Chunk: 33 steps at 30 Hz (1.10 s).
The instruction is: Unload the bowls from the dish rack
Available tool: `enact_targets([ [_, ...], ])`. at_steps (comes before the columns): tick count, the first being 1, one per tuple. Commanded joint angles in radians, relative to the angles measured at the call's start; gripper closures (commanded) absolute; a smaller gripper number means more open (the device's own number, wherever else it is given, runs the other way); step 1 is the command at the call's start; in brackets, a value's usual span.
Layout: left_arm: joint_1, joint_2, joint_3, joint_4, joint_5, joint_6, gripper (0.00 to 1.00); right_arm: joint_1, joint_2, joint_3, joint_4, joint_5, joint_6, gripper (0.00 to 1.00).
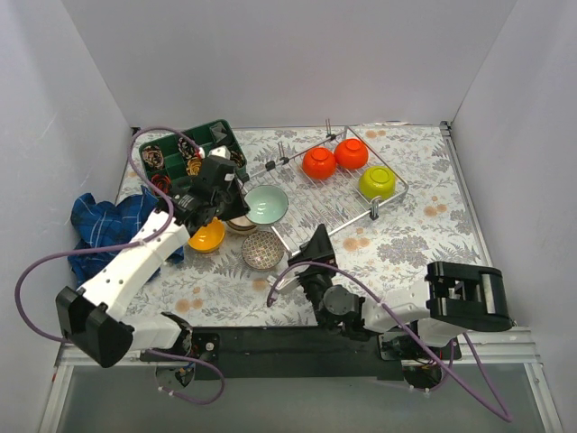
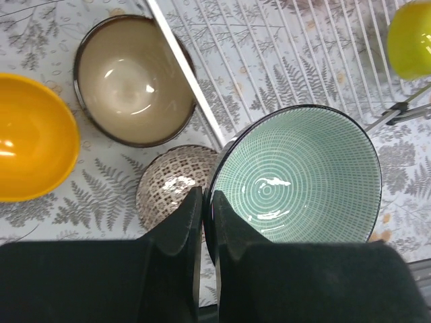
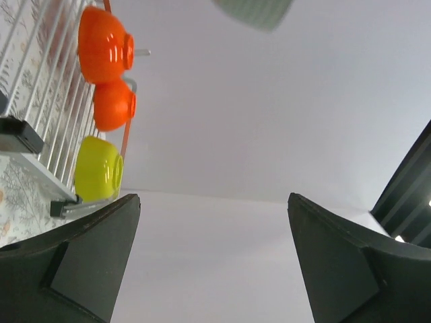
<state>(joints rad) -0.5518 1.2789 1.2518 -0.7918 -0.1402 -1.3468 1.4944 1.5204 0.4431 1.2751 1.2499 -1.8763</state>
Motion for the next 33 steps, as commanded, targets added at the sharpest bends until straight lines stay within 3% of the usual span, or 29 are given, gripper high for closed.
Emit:
enact_targets([
  [1, 0.001, -0.131, -0.077, 0.051, -0.068, 0.052, 1.00, 0.004, -0.091, -0.009, 0.621, 0.147, 0.043, 0.01],
  [8, 0.001, -0.274, -0.253, 0.114, -0.024, 0.094, 1.00, -0.016, -0.086, 0.061, 0.618, 0.192, 0.103, 0.01],
  [15, 0.001, -0.332, -0.422, 0.186, 0.042, 0.089, 1.00, -0.180, -0.014, 0.282, 0.613, 0.148, 0.158, 0.01],
  [25, 0.000, -0.308, -0.499, 0.247, 0.022, 0.094, 1.00, -0.327, 0.173, 0.563, 0.596, 0.166, 0.158, 0.01],
  [33, -0.002, -0.227, -0.557, 0.350, 0.014, 0.106, 0.97, -0.362, 0.219, 0.631, 0.530, 0.151, 0.207, 0.02],
])
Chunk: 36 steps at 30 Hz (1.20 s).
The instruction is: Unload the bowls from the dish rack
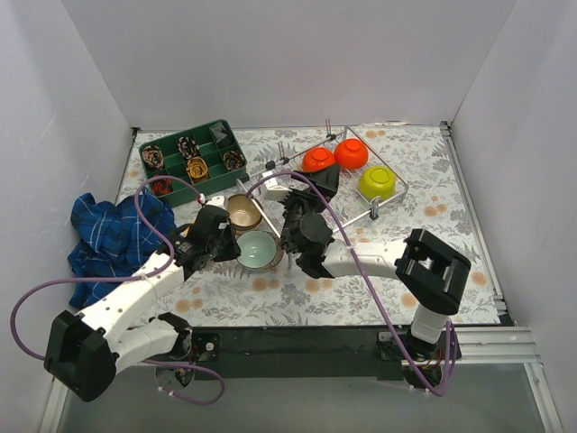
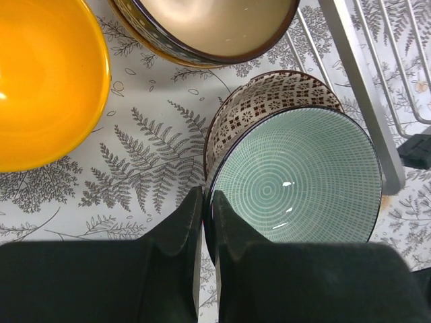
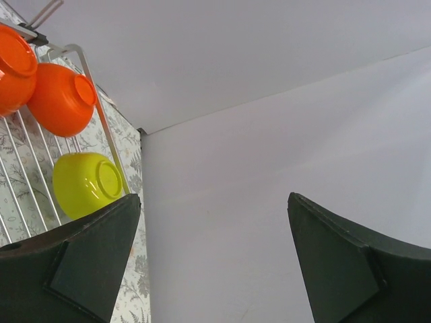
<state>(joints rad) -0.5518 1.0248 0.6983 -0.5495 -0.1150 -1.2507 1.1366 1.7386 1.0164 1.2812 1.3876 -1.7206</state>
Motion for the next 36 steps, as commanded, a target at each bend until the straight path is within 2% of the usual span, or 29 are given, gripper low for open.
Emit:
enact_targets([
  [1, -0.002, 0.032, -0.003, 0.123, -0.012, 0.014, 0.96, -0.008, -0.002, 0.060, 0.523, 0.010, 0.052, 0.01],
  [3, -0.003, 0.043, -0.011, 0.140, -0.018, 0.017, 0.93, -0.009, -0.001, 0.062, 0.517, 0.004, 0.050, 0.01],
  [6, -0.005, 0.052, -0.014, 0.158, -0.020, 0.022, 0.81, -0.015, -0.002, 0.057, 0.514, 0.002, 0.052, 0.01],
  [7, -0.005, 0.054, -0.014, 0.158, -0.020, 0.022, 0.72, -0.017, -0.002, 0.056, 0.514, 0.002, 0.055, 0.02],
  [10, -0.008, 0.040, -0.020, 0.154, -0.018, 0.020, 0.59, -0.023, -0.008, 0.054, 0.507, 0.002, 0.062, 0.02],
  [13, -0.008, 0.008, -0.013, 0.131, -0.014, 0.008, 0.40, -0.031, -0.007, 0.056, 0.497, -0.002, 0.079, 0.01],
  [14, -0.008, -0.005, -0.007, 0.119, -0.015, -0.004, 0.27, -0.031, -0.011, 0.057, 0.418, -0.004, 0.104, 0.02],
  [15, -0.007, -0.015, 0.003, 0.105, -0.017, -0.010, 0.22, -0.031, -0.028, 0.056, 0.308, -0.016, 0.181, 0.01],
  [16, -0.008, -0.046, 0.015, 0.073, -0.017, -0.015, 0.16, -0.031, -0.049, 0.041, 0.171, -0.037, 0.413, 0.01],
  [18, -0.007, -0.077, 0.046, 0.043, -0.015, -0.035, 0.10, -0.035, -0.129, 0.053, -0.346, -0.118, 0.688, 0.01],
  [19, -0.008, -0.113, 0.055, 0.017, -0.015, -0.038, 0.09, -0.038, -0.157, 0.106, -0.535, -0.169, 1.024, 0.01],
  [21, -0.007, -0.143, 0.084, -0.009, -0.025, -0.041, 0.08, -0.073, -0.208, 0.161, -0.891, -0.322, 1.243, 0.02],
  [22, -0.008, -0.153, 0.093, -0.035, -0.034, -0.039, 0.08, -0.086, -0.211, 0.198, -0.926, -0.347, 1.291, 0.02],
  [26, -0.008, -0.209, 0.136, -0.086, -0.069, -0.041, 0.03, -0.153, -0.163, 0.275, -1.045, -0.450, 1.378, 0.01],
  [31, -0.008, -0.261, 0.141, -0.122, -0.094, -0.047, 0.02, -0.270, -0.114, 0.384, -1.325, -0.706, 1.521, 0.01],
  [36, -0.007, -0.308, 0.145, -0.173, -0.115, -0.072, 0.02, -0.425, -0.064, 0.436, -1.436, -0.933, 1.546, 0.01],
])
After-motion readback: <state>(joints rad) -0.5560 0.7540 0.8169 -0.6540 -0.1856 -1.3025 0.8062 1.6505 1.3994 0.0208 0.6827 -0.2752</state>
